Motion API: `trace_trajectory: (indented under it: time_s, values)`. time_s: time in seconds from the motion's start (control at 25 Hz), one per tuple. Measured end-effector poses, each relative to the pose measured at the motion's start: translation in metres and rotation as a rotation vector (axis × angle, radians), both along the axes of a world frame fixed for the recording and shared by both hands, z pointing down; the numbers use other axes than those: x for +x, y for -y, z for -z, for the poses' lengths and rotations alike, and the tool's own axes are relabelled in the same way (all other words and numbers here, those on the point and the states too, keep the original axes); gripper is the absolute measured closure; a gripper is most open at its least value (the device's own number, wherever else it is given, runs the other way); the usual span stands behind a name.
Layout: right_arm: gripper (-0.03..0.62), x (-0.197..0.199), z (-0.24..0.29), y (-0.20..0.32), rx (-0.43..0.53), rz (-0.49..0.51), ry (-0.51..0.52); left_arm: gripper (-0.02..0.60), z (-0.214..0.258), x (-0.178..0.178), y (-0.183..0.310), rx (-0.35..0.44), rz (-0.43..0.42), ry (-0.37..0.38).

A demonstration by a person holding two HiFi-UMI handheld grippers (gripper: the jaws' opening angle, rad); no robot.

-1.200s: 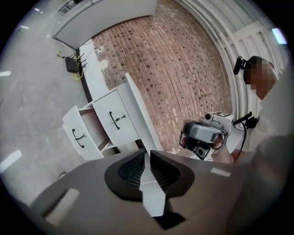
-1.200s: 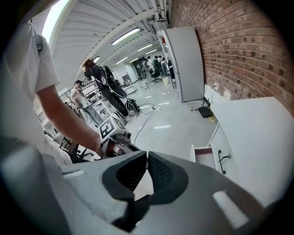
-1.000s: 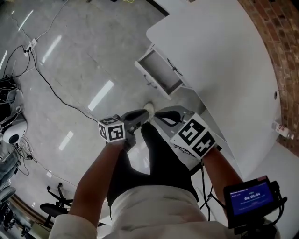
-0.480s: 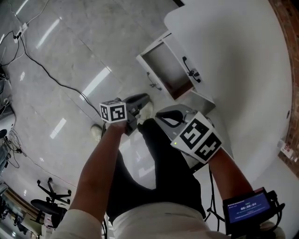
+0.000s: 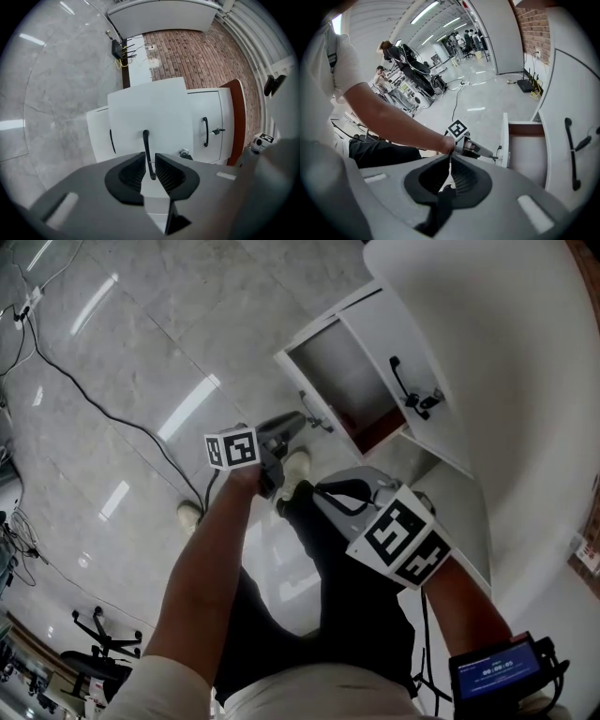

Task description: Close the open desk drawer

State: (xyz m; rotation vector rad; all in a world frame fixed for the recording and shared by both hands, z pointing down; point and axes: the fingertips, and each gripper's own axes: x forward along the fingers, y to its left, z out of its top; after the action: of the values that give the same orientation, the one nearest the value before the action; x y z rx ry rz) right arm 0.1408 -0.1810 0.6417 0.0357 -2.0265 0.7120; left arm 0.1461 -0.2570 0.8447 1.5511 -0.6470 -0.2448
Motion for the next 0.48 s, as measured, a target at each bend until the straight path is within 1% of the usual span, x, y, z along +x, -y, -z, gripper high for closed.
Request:
trace_trajectory:
  time_s: [0.08,0.2,0.36,0.44,0.48]
  values:
    - [0.582,0.007,-0.015,-0.002,-0.003,-0.006,0.005,0.506,-0.013,0.006,0.007,0.004,0.012,-0.021]
    - [0.582,0.011,-0.021,-0.004,-0.009,-0.008,0.004,0.495,-0.015,0.011,0.016,0.005,0.037,-0.05]
    - [0.582,0.011,-0.021,-0.007,-0.018,-0.005,-0.001,0.497,-0.012,0.019,0.02,0.007,0.028,-0.071]
    - [0.582,0.011,-0.021,-0.008,-0.02,-0.004,-0.001,0.539,-0.011,0.022,0.02,0.007,0.021,-0.082]
    - [0.582,0.011,-0.02,-0.009,-0.022,-0.004,0.0,0.549,-0.01,0.022,0.02,0.005,0.023,-0.086]
